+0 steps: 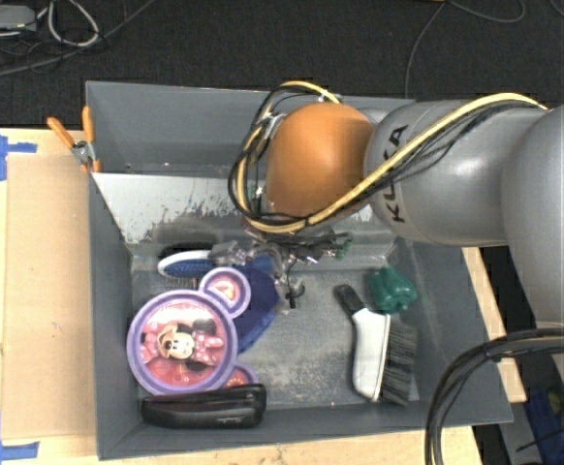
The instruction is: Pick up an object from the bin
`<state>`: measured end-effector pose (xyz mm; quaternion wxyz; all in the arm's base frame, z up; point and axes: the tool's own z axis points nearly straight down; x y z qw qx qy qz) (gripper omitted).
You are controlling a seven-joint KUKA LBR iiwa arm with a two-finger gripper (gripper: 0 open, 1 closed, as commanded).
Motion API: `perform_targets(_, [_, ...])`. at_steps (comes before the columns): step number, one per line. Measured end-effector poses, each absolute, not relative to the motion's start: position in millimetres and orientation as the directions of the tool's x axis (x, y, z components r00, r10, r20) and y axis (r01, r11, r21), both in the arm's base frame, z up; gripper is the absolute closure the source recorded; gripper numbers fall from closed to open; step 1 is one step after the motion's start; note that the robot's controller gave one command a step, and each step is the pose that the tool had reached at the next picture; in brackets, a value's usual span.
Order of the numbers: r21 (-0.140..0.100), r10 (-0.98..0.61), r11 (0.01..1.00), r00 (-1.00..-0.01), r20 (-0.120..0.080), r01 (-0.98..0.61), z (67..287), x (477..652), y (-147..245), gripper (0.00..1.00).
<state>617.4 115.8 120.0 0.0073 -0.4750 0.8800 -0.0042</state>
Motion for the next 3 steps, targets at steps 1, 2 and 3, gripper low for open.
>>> perform_targets(1, [-0.016,-0.722,0.692,-0.692,-0.019,-0.722,82,608.2,104,0.0])
perform_targets(2, [-0.021,-0.745,0.668,-0.667,-0.019,-0.744,68,609.6,105,0.0])
perform_targets(3, [-0.025,-0.755,0.655,-0.655,-0.026,-0.755,73,593.5,93,1.0])
